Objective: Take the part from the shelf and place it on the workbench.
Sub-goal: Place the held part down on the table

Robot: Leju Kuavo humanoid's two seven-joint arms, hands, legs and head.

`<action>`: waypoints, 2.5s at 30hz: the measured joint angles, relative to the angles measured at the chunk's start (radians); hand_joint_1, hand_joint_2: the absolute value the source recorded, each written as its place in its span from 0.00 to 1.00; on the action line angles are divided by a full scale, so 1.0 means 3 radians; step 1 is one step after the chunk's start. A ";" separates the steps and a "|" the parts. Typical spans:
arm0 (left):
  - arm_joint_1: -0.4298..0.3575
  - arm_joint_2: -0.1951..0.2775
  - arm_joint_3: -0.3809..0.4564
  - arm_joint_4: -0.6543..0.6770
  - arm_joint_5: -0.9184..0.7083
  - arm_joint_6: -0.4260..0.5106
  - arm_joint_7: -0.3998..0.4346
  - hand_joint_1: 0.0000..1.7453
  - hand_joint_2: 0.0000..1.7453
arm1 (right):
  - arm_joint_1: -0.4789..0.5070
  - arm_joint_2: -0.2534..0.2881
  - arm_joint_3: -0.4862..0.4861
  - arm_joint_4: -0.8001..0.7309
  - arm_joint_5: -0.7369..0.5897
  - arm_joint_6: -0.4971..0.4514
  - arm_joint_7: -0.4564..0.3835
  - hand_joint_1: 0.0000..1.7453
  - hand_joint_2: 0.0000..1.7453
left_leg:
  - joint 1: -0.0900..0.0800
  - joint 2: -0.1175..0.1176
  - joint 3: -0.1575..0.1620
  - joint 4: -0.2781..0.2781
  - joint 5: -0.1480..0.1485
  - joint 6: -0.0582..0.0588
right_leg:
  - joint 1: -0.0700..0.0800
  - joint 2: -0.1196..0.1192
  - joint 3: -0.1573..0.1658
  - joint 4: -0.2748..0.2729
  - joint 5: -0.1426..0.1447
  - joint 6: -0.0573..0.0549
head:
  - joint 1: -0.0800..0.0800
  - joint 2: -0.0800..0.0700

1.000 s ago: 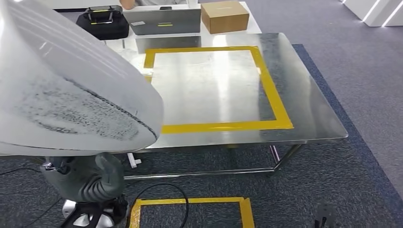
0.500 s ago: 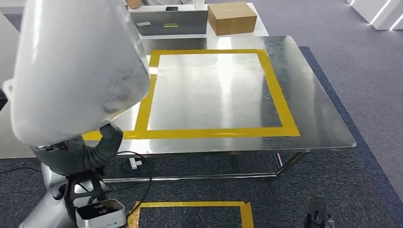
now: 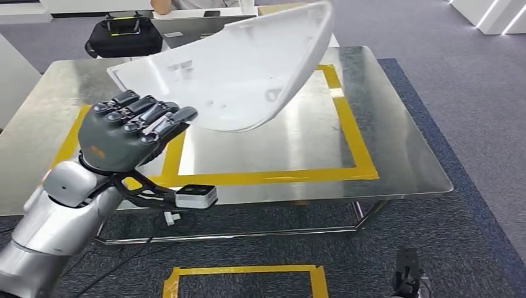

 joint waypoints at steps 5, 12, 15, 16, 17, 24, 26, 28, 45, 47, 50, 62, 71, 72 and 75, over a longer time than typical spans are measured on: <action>-0.0730 0.0320 -0.0372 0.1032 -0.0258 -0.0068 0.0011 1.00 1.00 | -0.0030 0.0031 0.0074 0.0001 -0.0003 0.0141 -0.0079 0.00 0.00 | 0.0038 0.0012 0.0064 -0.0148 0.0078 0.0000 | -0.0003 -0.0004 -0.0117 0.0177 -0.0115 0.0078 | 0.0002 0.0000; -0.1071 0.0452 -0.0588 0.2159 0.0037 -0.1223 0.0064 1.00 1.00 | -0.0028 0.0031 0.0126 0.0000 -0.0062 0.0279 -0.0169 0.00 0.00 | 0.0068 0.0023 0.0065 -0.0116 0.0048 -0.0048 | -0.0056 -0.0024 -0.0285 0.0425 -0.0060 0.0173 | 0.0009 0.0000; -0.1063 0.0538 -0.0590 0.2356 0.0132 -0.1546 0.0259 1.00 1.00 | -0.0022 0.0036 0.0129 0.0003 -0.0111 0.0260 -0.0211 0.00 0.00 | 0.0062 0.0017 0.0027 -0.0041 0.0011 -0.0113 | -0.0055 -0.0019 -0.0075 0.0042 0.0024 0.0140 | 0.0019 0.0000; -0.1050 0.0575 -0.0591 0.2406 0.0140 -0.1622 0.0320 1.00 1.00 | -0.0016 0.0038 0.0129 0.0004 -0.0126 0.0241 -0.0226 0.00 0.00 | 0.0058 0.0015 0.0018 -0.0032 0.0012 -0.0125 | -0.0048 -0.0014 -0.0067 0.0038 0.0015 0.0109 | 0.0024 0.0000; -0.1030 0.0613 -0.0592 0.2451 0.0151 -0.1680 0.0381 1.00 1.00 | -0.0010 0.0040 0.0128 0.0005 -0.0140 0.0219 -0.0239 0.00 0.00 | 0.0060 0.0015 0.0018 -0.0032 0.0010 -0.0135 | -0.0049 -0.0010 -0.0070 0.0047 0.0015 0.0080 | 0.0023 0.0000; -0.0755 0.0853 -0.0429 0.2614 0.0482 -0.1581 0.0682 1.00 1.00 | 0.0009 0.0062 0.0127 0.0005 -0.0190 0.0185 -0.0299 0.00 0.00 | 0.0084 0.0013 -0.0437 0.0907 -0.0402 -0.0210 | -0.0052 0.0025 -0.0043 0.0034 -0.0001 -0.0022 | 0.0003 0.0000; -0.0655 0.0893 -0.0388 0.2637 0.0515 -0.1539 0.0700 1.00 1.00 | 0.0014 0.0062 0.0128 0.0005 -0.0190 0.0190 -0.0314 0.00 0.00 | 0.0084 0.0013 -0.0452 0.0891 -0.0322 -0.0196 | -0.0046 0.0033 -0.0034 0.0035 -0.0007 -0.0027 | 0.0002 0.0000; -0.0591 0.0928 -0.0360 0.2648 0.0532 -0.1488 0.0705 1.00 1.00 | 0.0013 0.0064 0.0130 0.0005 -0.0191 0.0196 -0.0324 0.00 0.00 | 0.0077 0.0012 -0.0296 0.0525 -0.0101 -0.0159 | -0.0036 0.0036 -0.0024 0.0034 -0.0012 -0.0026 | 0.0002 0.0000; -0.0325 0.0948 -0.0092 0.2656 0.0572 -0.0513 0.0855 0.00 0.00 | 0.0010 0.0083 0.0226 0.0003 -0.0176 0.0187 -0.0344 0.00 0.00 | 0.0049 0.0009 -0.0014 -0.0058 0.0052 -0.0065 | -0.0012 -0.0006 -0.0111 0.0161 -0.0038 0.0083 | 0.0020 0.0000; -0.0331 0.0906 -0.0034 0.2639 0.0619 -0.0262 0.0813 0.00 0.00 | 0.0014 0.0082 0.0249 0.0003 -0.0175 0.0214 -0.0329 0.00 0.00 | 0.0039 0.0006 -0.0028 -0.0041 0.0048 -0.0089 | -0.0005 -0.0007 -0.0024 0.0013 -0.0029 0.0058 | 0.0018 0.0000; -0.0240 0.0817 0.0203 0.2396 0.0839 -0.0028 0.0425 0.00 0.00 | 0.0025 0.0077 0.0264 0.0003 -0.0184 0.0245 -0.0328 0.00 0.00 | 0.0044 0.0005 -0.0033 -0.0025 0.0020 -0.0132 | -0.0017 -0.0002 -0.0005 -0.0012 0.0003 0.0006 | 0.0015 0.0000; 0.1439 0.0204 0.0935 -0.0251 0.2175 0.0012 -0.0612 0.00 0.00 | 0.0242 0.0038 0.0222 0.0003 -0.0341 0.0154 -0.0422 0.00 0.00 | 0.0088 0.0001 0.0162 -0.0040 -0.0108 -0.0160 | -0.0031 0.0037 0.0001 -0.0018 0.0034 0.0033 | -0.0004 0.0000; 0.2832 -0.0231 0.0624 -0.1838 0.3604 -0.0019 -0.1031 0.00 0.00 | 0.0373 0.0027 0.0206 -0.0005 0.0034 -0.0892 -0.0370 0.00 0.00 | 0.0072 0.0015 0.0023 -0.0099 0.0062 0.0004 | -0.0046 0.0004 -0.0211 0.0858 -0.0619 0.0154 | 0.0021 0.0000; 0.2889 -0.0245 0.0593 -0.1883 0.3651 -0.0018 -0.1052 0.00 0.00 | 0.0372 0.0027 0.0223 -0.0005 0.0070 -0.0942 -0.0367 0.00 0.00 | 0.0072 0.0015 -0.0014 -0.0097 0.0091 0.0000 | -0.0046 0.0003 -0.0152 0.0856 -0.0585 0.0154 | 0.0022 0.0000; 0.2979 -0.0272 0.0547 -0.1969 0.3721 -0.0017 -0.1083 0.00 0.00 | 0.0358 0.0027 0.0259 -0.0005 0.0107 -0.0977 -0.0362 0.00 0.00 | 0.0069 0.0004 -0.0115 -0.0077 0.0174 -0.0035 | -0.0044 0.0004 0.0330 0.0258 -0.0365 0.0141 | 0.0023 0.0000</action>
